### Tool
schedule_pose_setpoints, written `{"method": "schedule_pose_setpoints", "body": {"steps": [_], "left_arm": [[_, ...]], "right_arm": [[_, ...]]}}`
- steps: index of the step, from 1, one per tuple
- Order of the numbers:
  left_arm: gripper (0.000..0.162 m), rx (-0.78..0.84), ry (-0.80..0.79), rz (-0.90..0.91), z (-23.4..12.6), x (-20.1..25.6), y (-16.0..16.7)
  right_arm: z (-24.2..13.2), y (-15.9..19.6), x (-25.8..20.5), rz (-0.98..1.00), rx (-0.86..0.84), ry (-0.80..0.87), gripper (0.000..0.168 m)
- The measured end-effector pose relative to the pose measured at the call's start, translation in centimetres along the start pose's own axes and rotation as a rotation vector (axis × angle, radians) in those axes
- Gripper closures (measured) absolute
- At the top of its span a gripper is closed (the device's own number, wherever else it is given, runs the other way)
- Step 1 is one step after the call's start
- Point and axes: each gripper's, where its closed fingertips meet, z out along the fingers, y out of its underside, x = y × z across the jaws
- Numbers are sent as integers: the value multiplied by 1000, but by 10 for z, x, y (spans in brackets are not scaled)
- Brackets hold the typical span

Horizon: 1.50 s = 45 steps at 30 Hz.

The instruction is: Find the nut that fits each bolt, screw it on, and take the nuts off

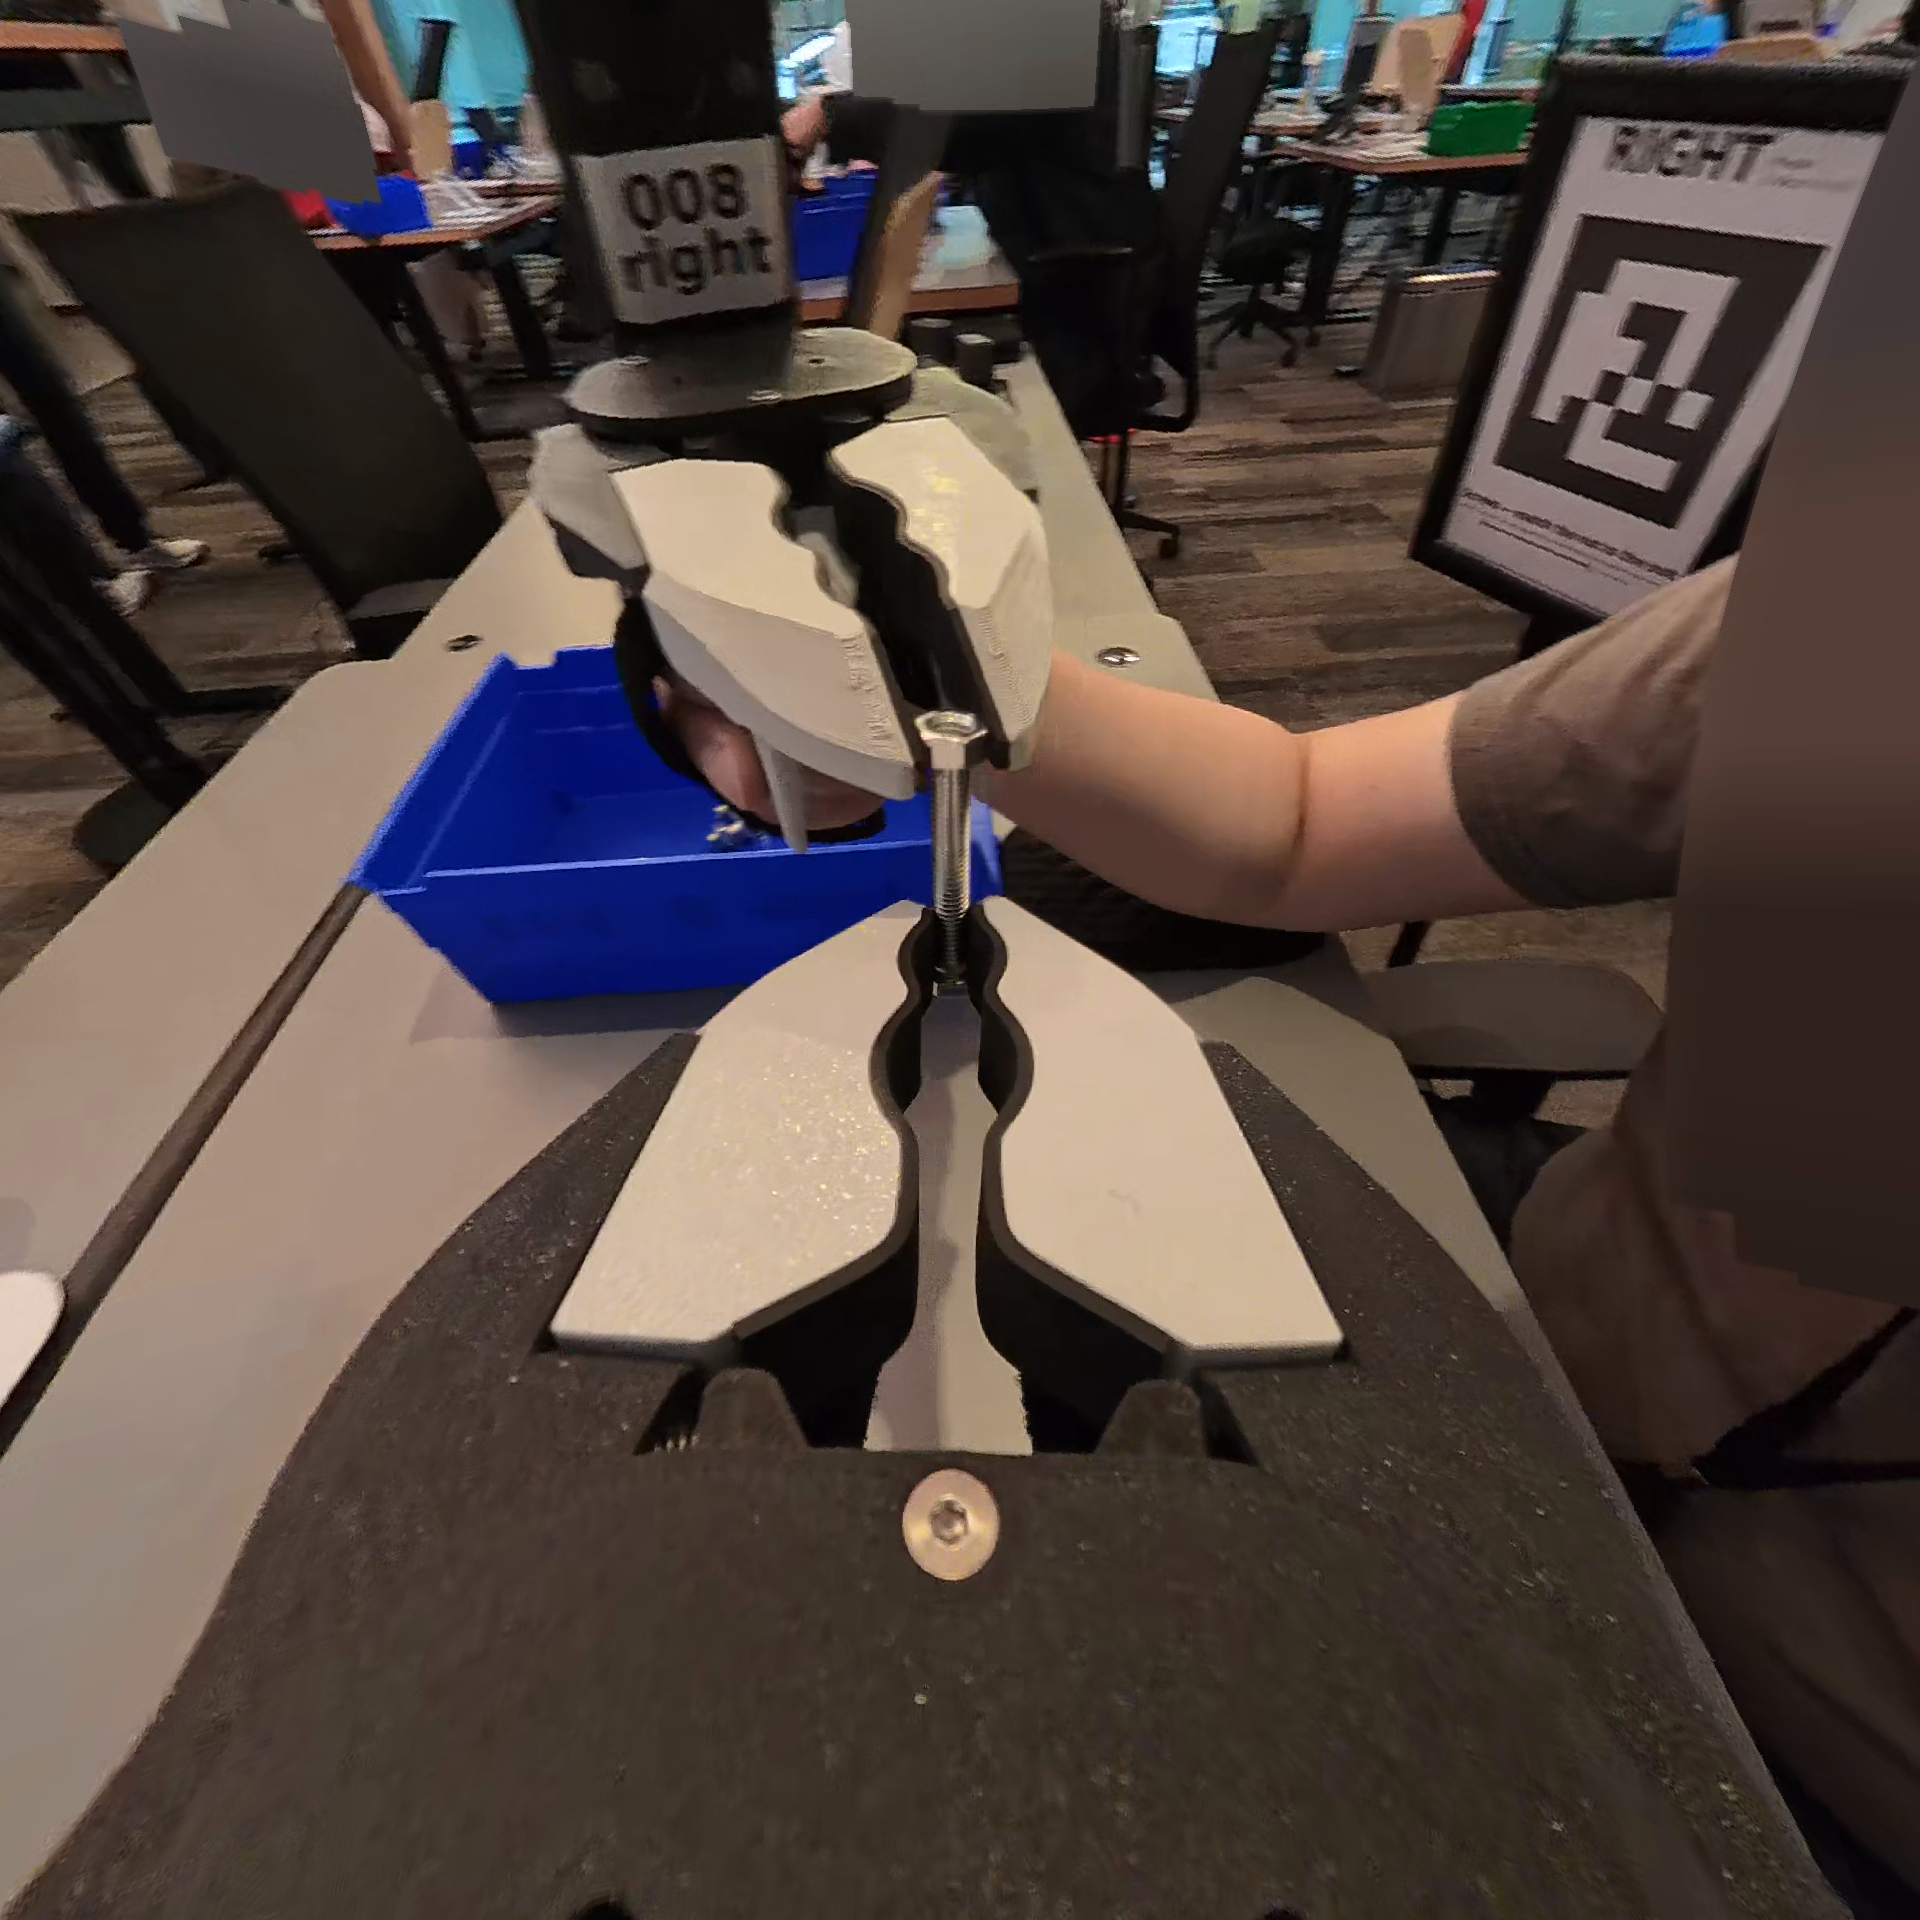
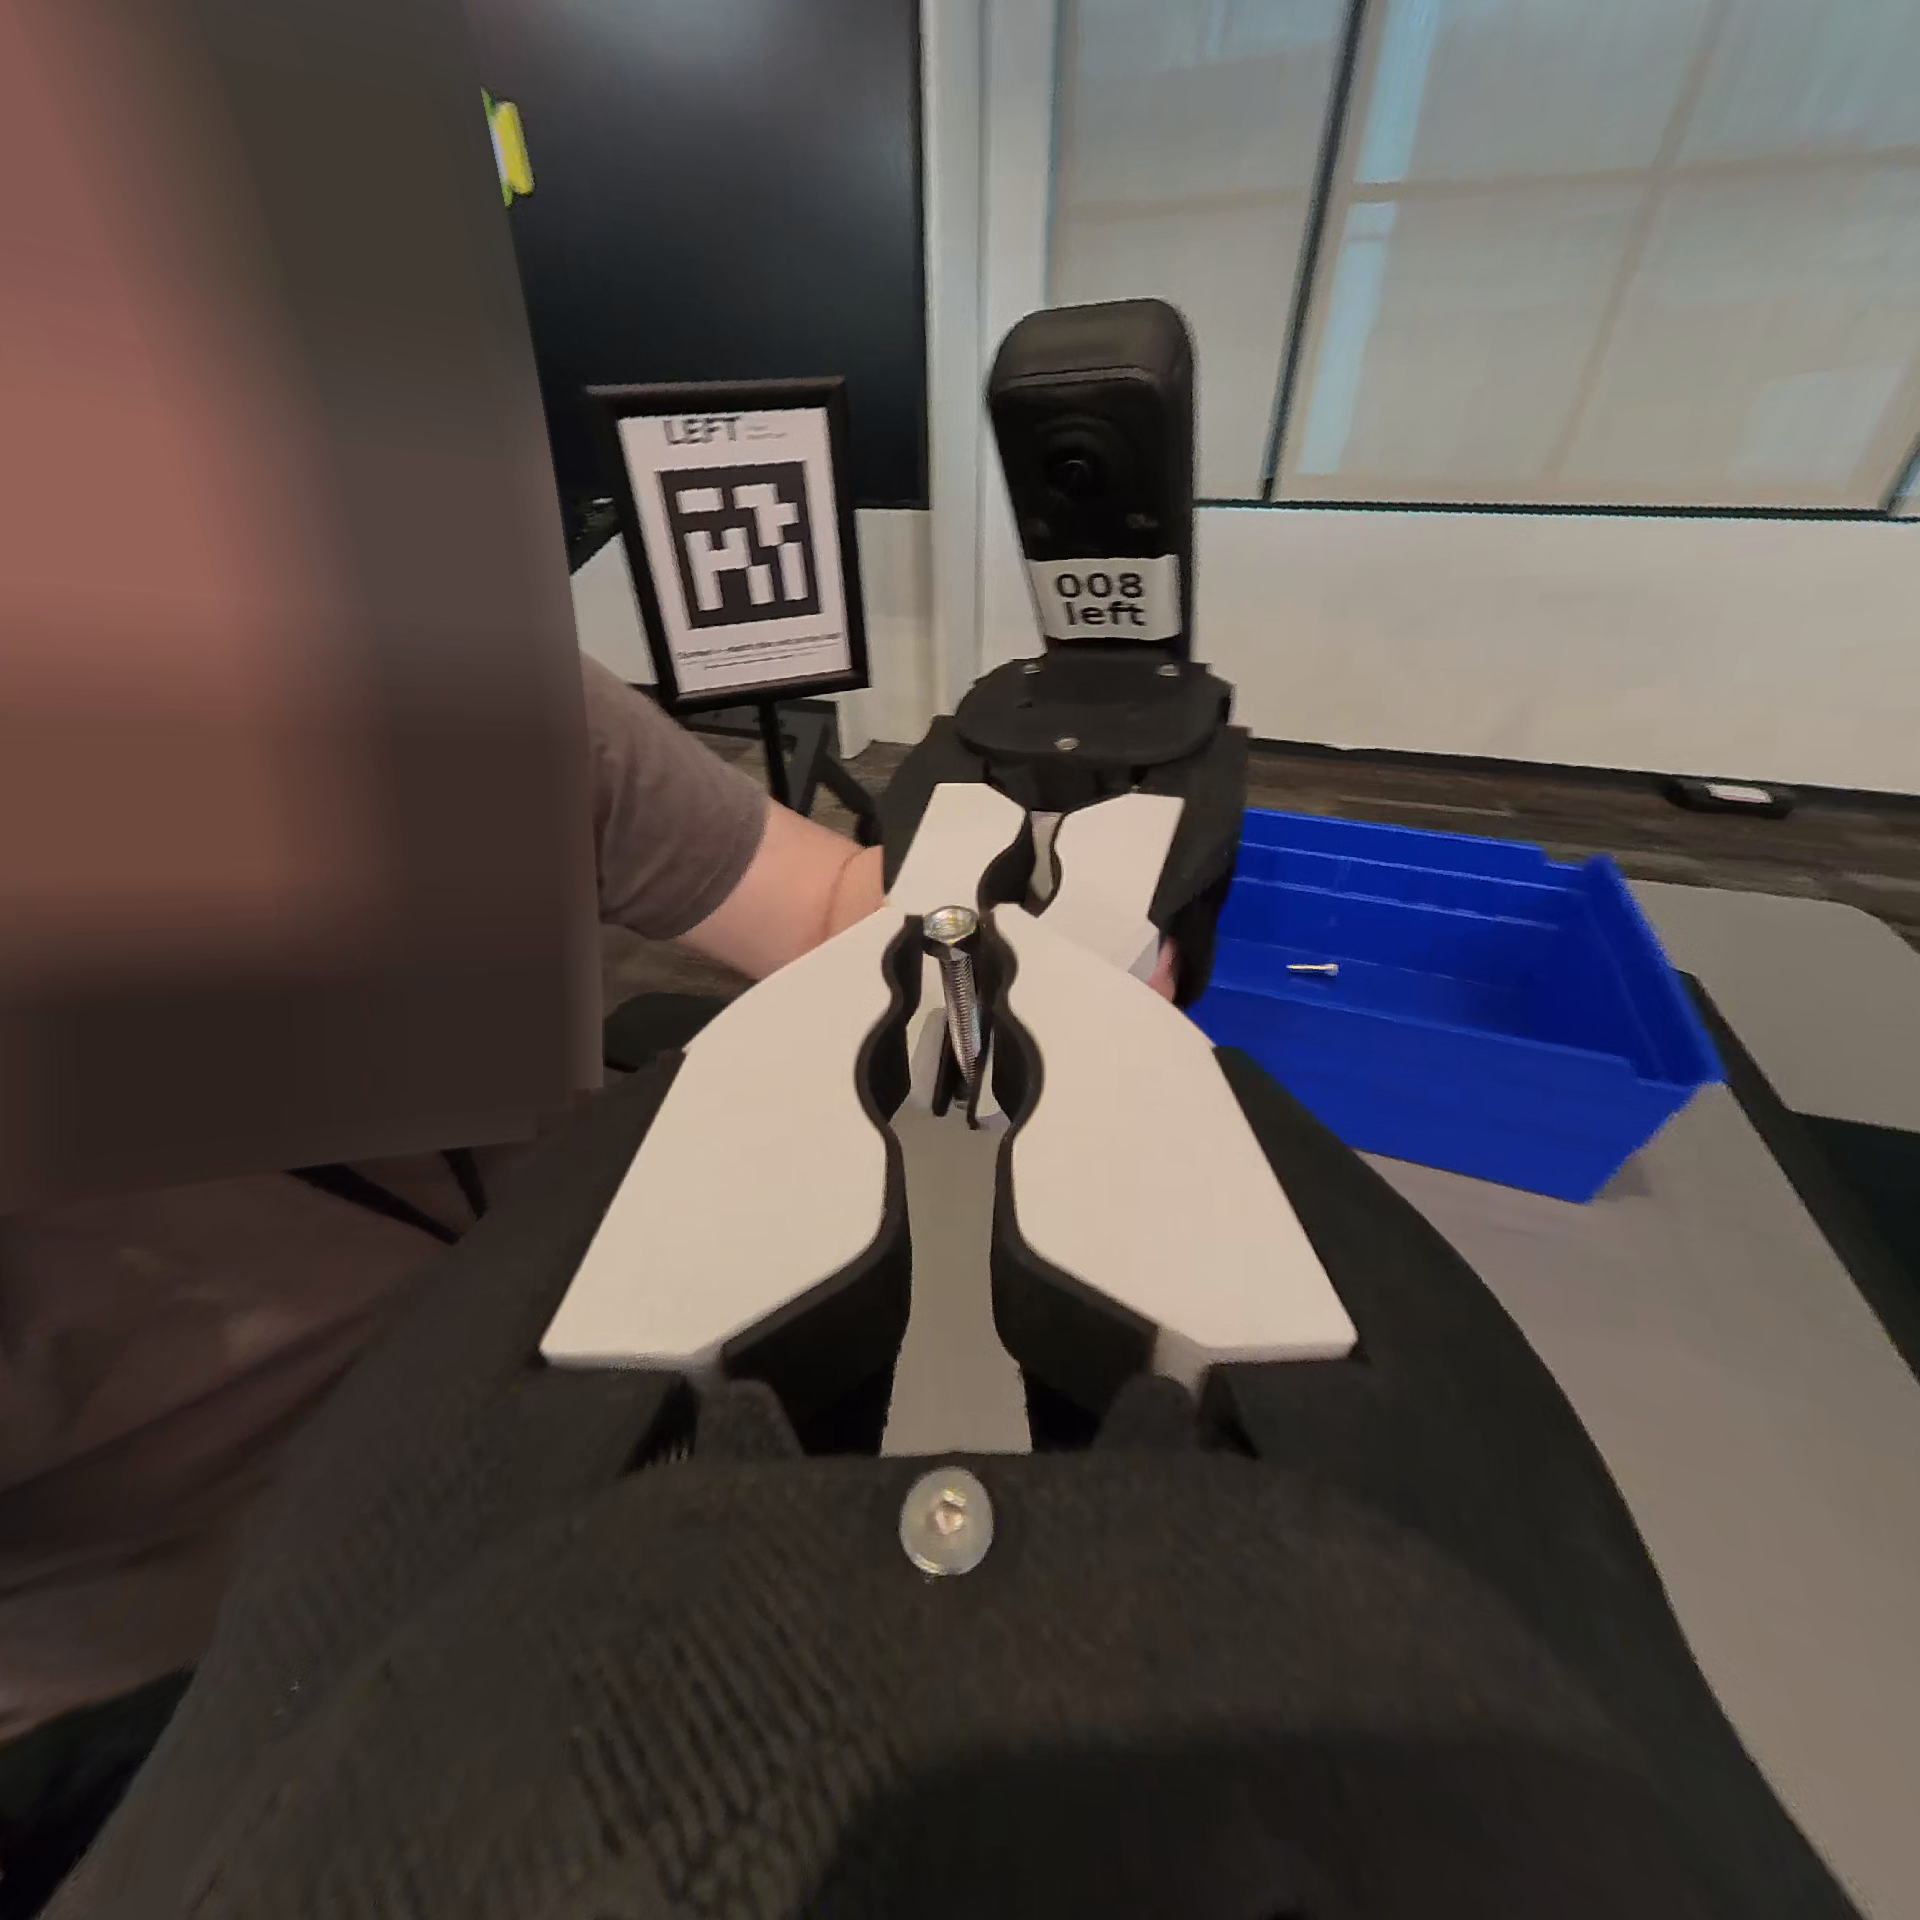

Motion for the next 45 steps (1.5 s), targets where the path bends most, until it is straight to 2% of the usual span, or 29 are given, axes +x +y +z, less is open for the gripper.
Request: {"method": "schedule_pose_setpoints", "body": {"steps": [7, 13, 27, 38, 40, 45], "left_arm": [[157, -7, -199, -11, -11, -31, 0], [157, -35, -328, 31, -18, -45, 2], [157, -31, -506, 0, -32, -68, 3], [157, -8, -471, -7, -32, -64, -1], [157, -10, -457, -10, -31, -62, -1], [157, -5, -419, 2, -29, -56, -2]], "right_arm": [[-1, -5, 30, 69, 50, 170, 158], [-1, -5, 42, 35, 41, 284, 157], [1, -9, 70, 95, 102, 608, 157], [2, -12, 66, 82, 105, 594, 156], [2, -13, 65, 67, 95, 597, 144], [-4, -26, 56, 8, 116, 546, 132]]}}
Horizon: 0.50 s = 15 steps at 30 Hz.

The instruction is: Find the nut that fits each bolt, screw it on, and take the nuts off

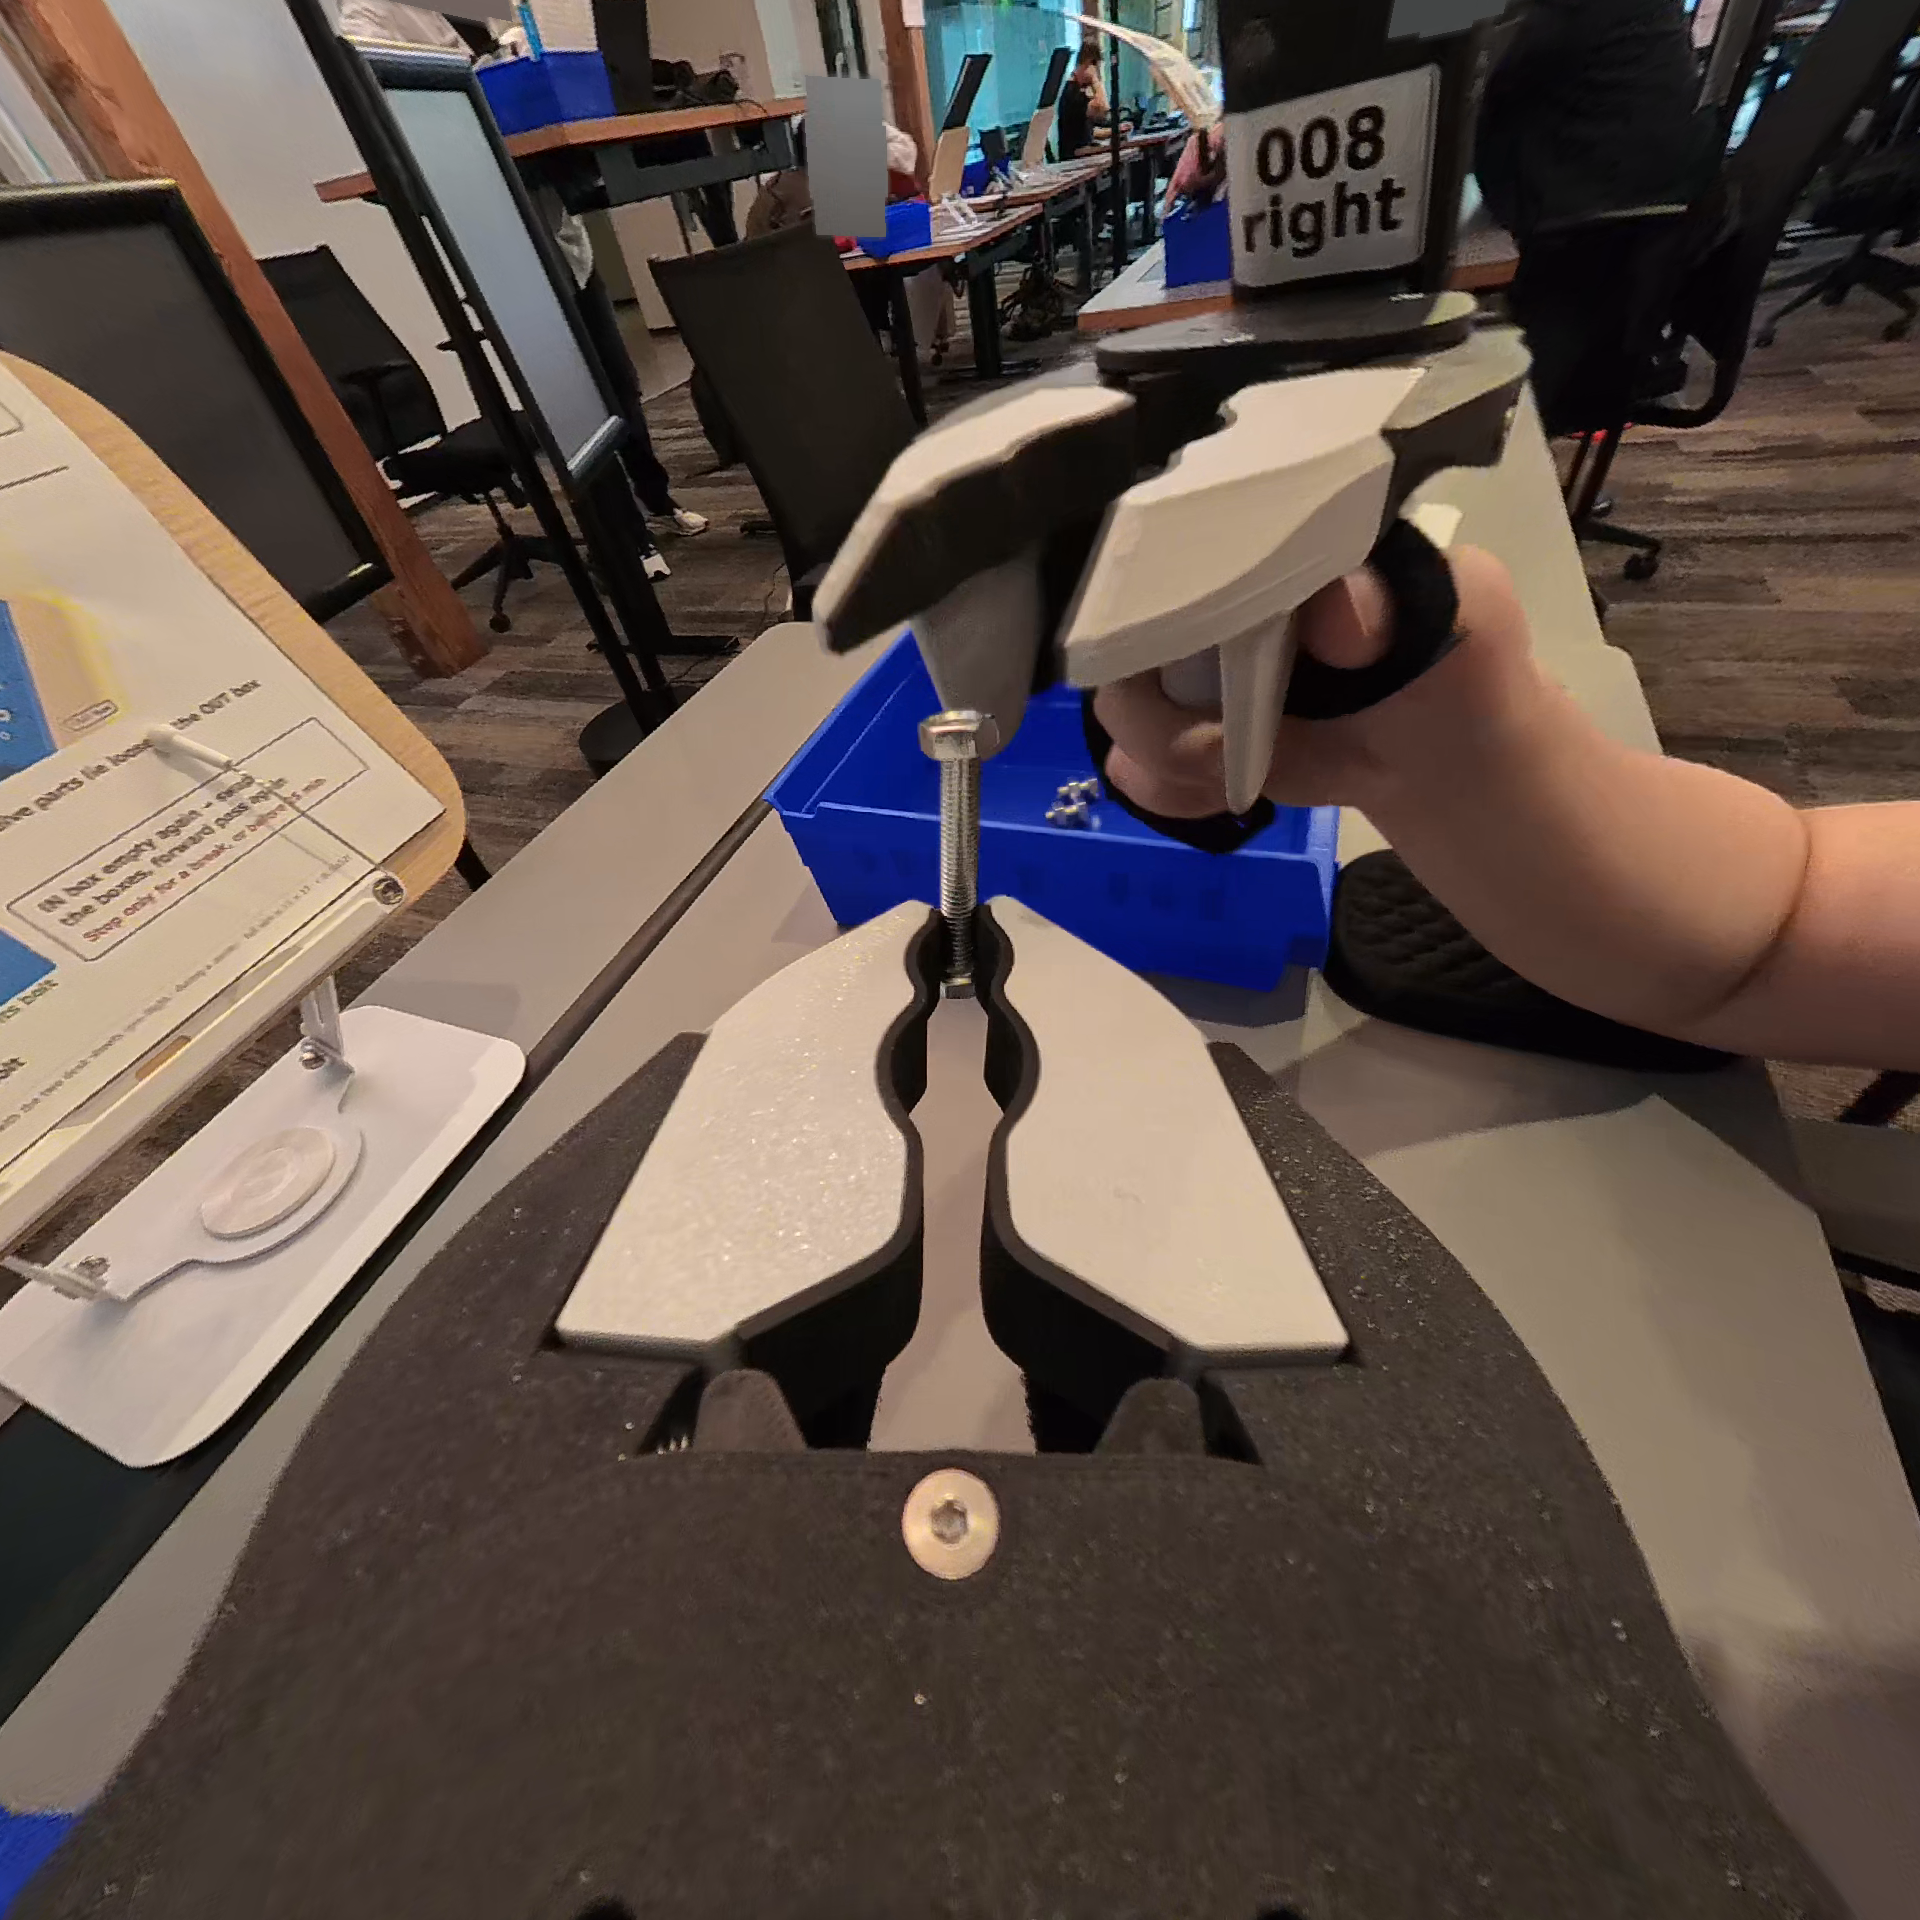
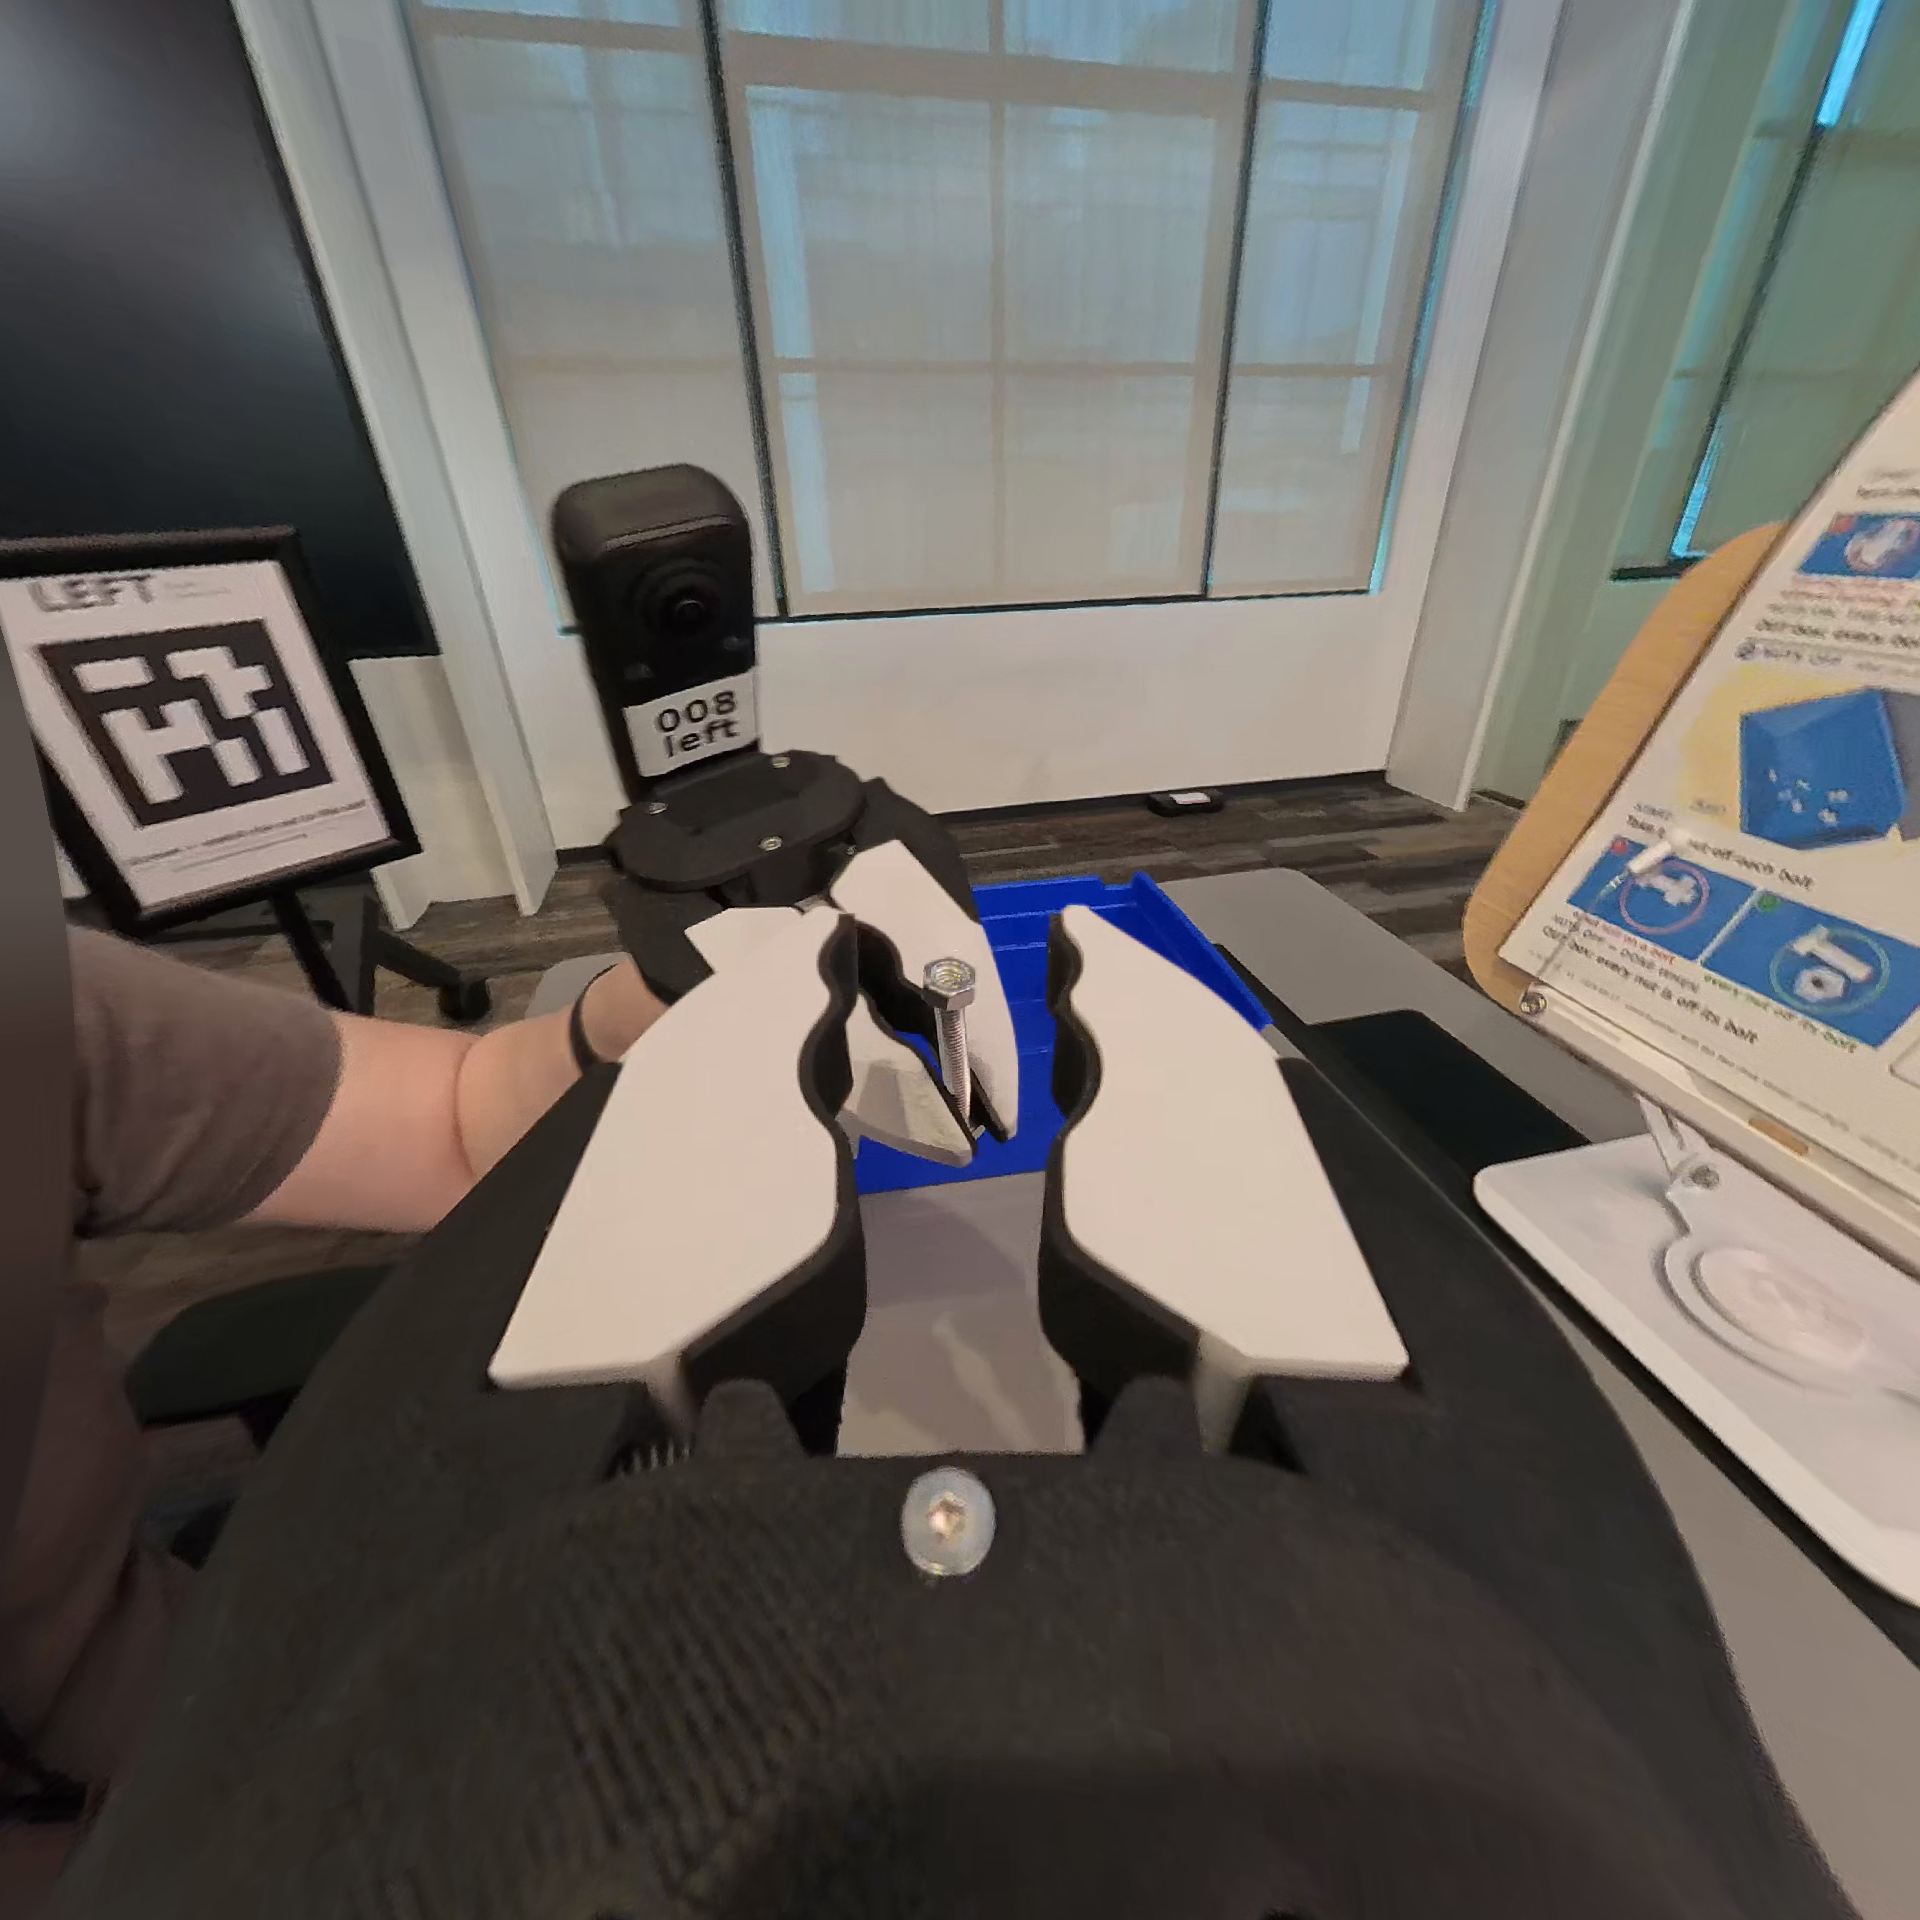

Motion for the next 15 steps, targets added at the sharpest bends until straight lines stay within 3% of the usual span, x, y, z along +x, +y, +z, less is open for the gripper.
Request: {"method": "schedule_pose_setpoints", "body": {"steps": [7, 15], "left_arm": [[157, 119, 329, 0, -7, 48, -17], [157, 171, 457, 35, -14, 72, -24]], "right_arm": [[-28, -9, -39, -35, 49, -392, 135], [-28, -7, -66, -26, 67, -557, 144]]}}
